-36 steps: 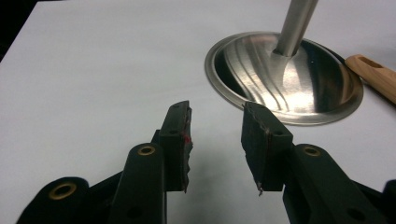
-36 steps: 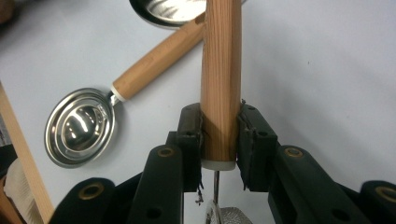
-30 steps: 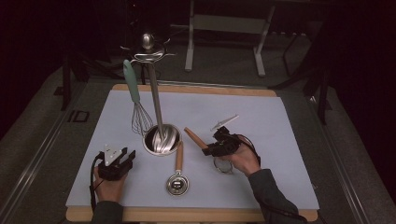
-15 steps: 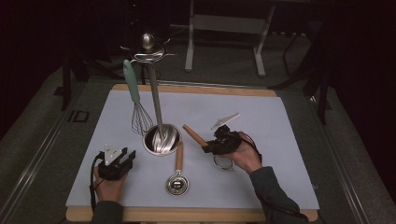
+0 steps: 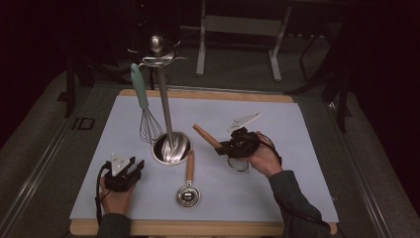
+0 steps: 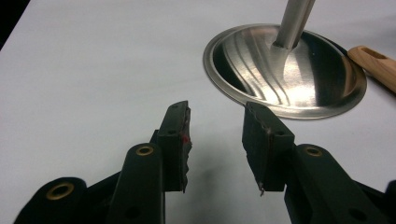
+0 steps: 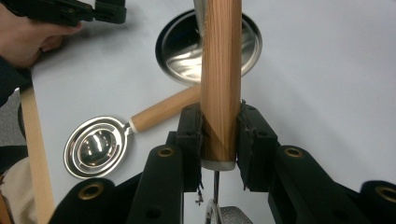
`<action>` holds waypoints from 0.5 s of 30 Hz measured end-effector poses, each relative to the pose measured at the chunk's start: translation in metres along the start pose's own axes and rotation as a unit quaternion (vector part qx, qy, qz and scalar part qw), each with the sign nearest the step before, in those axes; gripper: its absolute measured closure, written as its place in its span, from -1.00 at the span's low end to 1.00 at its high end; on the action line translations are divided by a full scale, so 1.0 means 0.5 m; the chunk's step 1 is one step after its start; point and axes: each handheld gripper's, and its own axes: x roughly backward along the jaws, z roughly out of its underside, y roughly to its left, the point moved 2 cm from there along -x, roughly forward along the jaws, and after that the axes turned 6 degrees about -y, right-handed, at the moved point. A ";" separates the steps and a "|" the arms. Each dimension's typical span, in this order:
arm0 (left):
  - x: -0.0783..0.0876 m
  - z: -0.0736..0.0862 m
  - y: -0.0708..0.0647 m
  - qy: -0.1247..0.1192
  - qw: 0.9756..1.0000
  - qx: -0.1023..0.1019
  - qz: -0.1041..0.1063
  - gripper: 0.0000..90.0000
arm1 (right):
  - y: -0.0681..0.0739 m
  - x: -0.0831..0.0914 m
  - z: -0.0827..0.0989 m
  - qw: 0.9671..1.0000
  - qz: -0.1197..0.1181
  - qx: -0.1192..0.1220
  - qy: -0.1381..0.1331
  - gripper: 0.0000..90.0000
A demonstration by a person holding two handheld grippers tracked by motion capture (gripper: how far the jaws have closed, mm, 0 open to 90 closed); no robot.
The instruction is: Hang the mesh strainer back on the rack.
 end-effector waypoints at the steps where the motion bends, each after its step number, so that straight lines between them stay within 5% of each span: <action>1: 0.000 0.000 0.000 0.000 1.000 -0.001 -0.001 0.38 | -0.001 0.002 -0.002 1.000 -0.003 0.006 -0.005 0.61; 15: 0.000 0.000 -0.002 0.000 1.000 -0.006 -0.003 0.37 | 0.009 0.029 -0.041 0.993 -0.044 0.068 -0.080 0.61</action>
